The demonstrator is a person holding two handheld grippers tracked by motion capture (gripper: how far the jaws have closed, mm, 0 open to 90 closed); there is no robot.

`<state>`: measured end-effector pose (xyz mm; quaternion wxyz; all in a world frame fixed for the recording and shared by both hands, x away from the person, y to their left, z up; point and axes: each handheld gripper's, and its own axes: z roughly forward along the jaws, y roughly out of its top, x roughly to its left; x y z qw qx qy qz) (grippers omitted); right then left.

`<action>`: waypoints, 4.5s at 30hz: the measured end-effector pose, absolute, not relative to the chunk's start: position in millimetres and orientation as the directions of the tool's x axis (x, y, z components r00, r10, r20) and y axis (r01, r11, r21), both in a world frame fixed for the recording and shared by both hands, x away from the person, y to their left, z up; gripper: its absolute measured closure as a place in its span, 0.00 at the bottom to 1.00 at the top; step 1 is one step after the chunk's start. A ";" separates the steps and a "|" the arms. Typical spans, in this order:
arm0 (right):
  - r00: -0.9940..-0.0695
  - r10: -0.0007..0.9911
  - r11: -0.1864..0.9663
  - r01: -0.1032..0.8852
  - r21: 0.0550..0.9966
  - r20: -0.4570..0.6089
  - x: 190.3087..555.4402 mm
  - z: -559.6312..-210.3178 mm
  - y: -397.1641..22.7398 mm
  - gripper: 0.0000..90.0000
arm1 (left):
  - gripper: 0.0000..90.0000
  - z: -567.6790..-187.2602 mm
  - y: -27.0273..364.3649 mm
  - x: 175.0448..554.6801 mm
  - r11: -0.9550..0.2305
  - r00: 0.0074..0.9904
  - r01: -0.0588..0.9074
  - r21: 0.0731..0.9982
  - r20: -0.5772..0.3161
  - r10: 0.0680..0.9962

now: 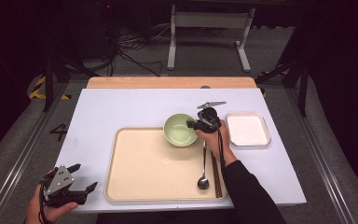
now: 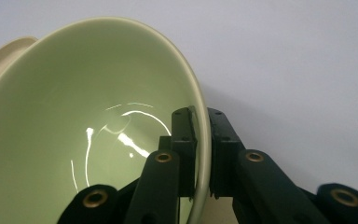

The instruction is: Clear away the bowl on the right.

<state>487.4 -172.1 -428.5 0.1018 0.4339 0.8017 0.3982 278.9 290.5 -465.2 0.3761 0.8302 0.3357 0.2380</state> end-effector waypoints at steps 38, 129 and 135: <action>-0.713 0.696 0.304 0.401 0.864 0.086 446.3 -390.2 -235.7 0.55 | 0.16 -467.2 289.3 279.8 -0.503 0.655 0.392 0.771 0.150 0.741; -0.315 0.934 0.106 0.696 0.710 0.170 444.6 -436.5 -441.3 0.78 | 0.16 -467.7 289.0 278.8 -0.524 0.659 0.394 0.756 0.165 0.734; -0.308 0.932 0.097 0.722 0.685 0.192 446.8 -440.7 -441.7 0.80 | 0.16 -468.1 288.3 279.0 -0.523 0.658 0.397 0.754 0.163 0.735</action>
